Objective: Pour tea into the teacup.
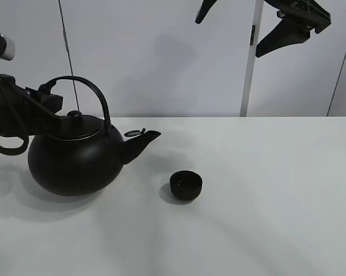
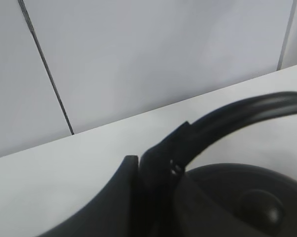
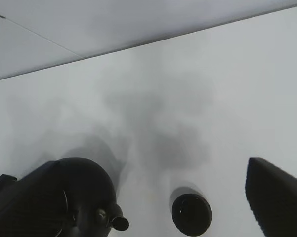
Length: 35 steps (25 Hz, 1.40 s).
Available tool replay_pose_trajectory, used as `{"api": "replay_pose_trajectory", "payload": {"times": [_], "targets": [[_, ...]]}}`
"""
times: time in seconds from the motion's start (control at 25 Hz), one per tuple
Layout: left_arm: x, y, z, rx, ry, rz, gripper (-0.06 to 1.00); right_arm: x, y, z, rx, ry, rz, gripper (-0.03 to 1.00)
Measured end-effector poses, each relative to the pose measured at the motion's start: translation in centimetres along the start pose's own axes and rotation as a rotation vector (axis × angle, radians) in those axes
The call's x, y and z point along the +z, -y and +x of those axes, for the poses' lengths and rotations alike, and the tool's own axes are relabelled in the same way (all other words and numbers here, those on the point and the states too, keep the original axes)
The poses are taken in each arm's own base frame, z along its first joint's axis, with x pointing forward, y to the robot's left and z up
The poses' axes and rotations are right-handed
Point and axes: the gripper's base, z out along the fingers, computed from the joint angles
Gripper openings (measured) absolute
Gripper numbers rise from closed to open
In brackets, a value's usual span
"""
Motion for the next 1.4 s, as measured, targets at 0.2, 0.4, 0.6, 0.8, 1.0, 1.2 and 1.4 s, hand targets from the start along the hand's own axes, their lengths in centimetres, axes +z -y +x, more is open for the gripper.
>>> {"api": "replay_pose_trajectory", "payload": {"times": [0.2, 0.4, 0.6, 0.8, 1.0, 1.2, 1.4], "targets": [[-0.8, 0.1, 0.8, 0.004, -0.012, 0.001, 0.10, 0.0, 0.0, 0.0, 0.000, 0.000, 0.000, 0.69], [-1.3, 0.3, 1.1, 0.017, -0.013, 0.019, 0.10, 0.0, 0.0, 0.0, 0.000, 0.000, 0.000, 0.69], [-1.5, 0.5, 1.2, 0.031, -0.013, 0.041, 0.10, 0.0, 0.0, 0.0, 0.000, 0.000, 0.000, 0.69], [-1.4, 0.6, 1.3, 0.043, -0.009, 0.060, 0.10, 0.0, 0.0, 0.0, 0.000, 0.000, 0.000, 0.69], [-0.9, 1.0, 2.8, 0.053, -0.052, 0.082, 0.10, 0.0, 0.0, 0.0, 0.000, 0.000, 0.000, 0.69], [-0.9, 1.1, 3.0, 0.056, -0.048, 0.088, 0.10, 0.0, 0.0, 0.0, 0.000, 0.000, 0.000, 0.69], [-0.7, 1.1, 3.2, 0.051, -0.036, 0.088, 0.10, 0.0, 0.0, 0.0, 0.000, 0.000, 0.000, 0.69]]}}
